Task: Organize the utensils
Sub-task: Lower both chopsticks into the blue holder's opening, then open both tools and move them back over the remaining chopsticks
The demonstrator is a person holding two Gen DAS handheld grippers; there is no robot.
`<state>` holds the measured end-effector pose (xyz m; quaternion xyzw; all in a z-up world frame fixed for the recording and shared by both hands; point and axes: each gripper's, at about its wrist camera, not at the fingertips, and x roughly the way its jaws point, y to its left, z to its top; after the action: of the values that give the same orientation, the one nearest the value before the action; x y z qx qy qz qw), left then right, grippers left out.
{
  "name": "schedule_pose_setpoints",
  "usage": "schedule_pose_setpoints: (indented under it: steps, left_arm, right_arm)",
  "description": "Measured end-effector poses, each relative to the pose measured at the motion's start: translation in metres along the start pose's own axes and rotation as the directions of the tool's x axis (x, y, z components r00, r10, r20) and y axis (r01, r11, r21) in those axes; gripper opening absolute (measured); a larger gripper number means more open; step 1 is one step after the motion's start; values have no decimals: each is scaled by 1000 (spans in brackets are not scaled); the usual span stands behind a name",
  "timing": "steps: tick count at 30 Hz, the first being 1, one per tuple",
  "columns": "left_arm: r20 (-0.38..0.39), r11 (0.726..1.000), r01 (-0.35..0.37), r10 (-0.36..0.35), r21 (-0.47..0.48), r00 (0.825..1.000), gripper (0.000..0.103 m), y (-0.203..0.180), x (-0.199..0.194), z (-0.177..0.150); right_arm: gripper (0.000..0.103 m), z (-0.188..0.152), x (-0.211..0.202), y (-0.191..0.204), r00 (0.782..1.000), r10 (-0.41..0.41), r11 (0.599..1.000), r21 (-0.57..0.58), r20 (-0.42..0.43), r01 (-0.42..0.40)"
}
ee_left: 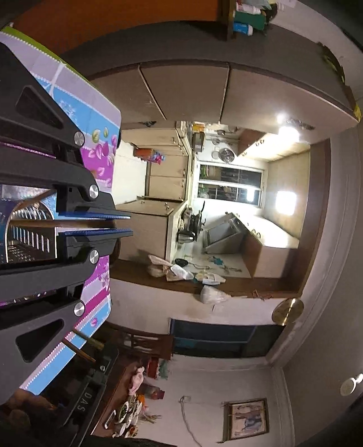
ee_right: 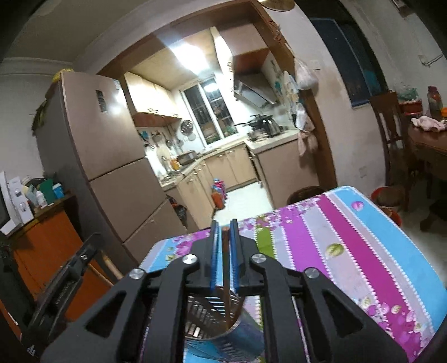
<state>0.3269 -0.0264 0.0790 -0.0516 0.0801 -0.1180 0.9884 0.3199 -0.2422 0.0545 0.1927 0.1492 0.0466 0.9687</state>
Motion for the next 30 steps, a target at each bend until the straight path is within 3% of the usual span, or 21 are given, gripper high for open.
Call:
schedule_pose_setpoints:
  steps: [2,5,10,13,15,20,24,28,30]
  left_arm:
    - [18,1000,-3,3,-11,1000,8,4,-8,5]
    - [73,999,-7,9,-36,997,8,14,-31,23]
    - [199,996,-45,58,-72,978,8,42,-107,54]
    - [230,997,-57,66,-47,971,13,55,-165,51]
    - [232,997,-81,80,-7,969,18,63,-201,41]
    - [157,984,-154,139,87,978,26,79,-270,-2]
    - [90,954,-241,228,177,969,30,81,-308,-51]
    - [-1,946,-239,245,220,970,31,76,-336,-102]
    - [-70,954,-205,225,220,972,31,70,-346,-130]
  right_arm:
    - [38,4,-11,-4,999,-21,1000,-4,40,21]
    - [39,16,-38,-13,994,-34,999,-31,102,38]
    - [39,29,-102,-42,982,-53,995,-73,179,67]
    - [39,18,-154,-62,976,-95,982,-143,194,124]
    - [45,6,-182,-73,974,-115,972,-179,193,150]
    - [58,-48,-254,-94,967,-197,928,-286,164,237]
    - [59,-95,-287,-101,962,-258,908,-318,88,273]
    - [59,-138,-301,-93,957,-289,900,-334,26,281]
    - [59,-162,-305,-85,955,-298,892,-357,-2,278]
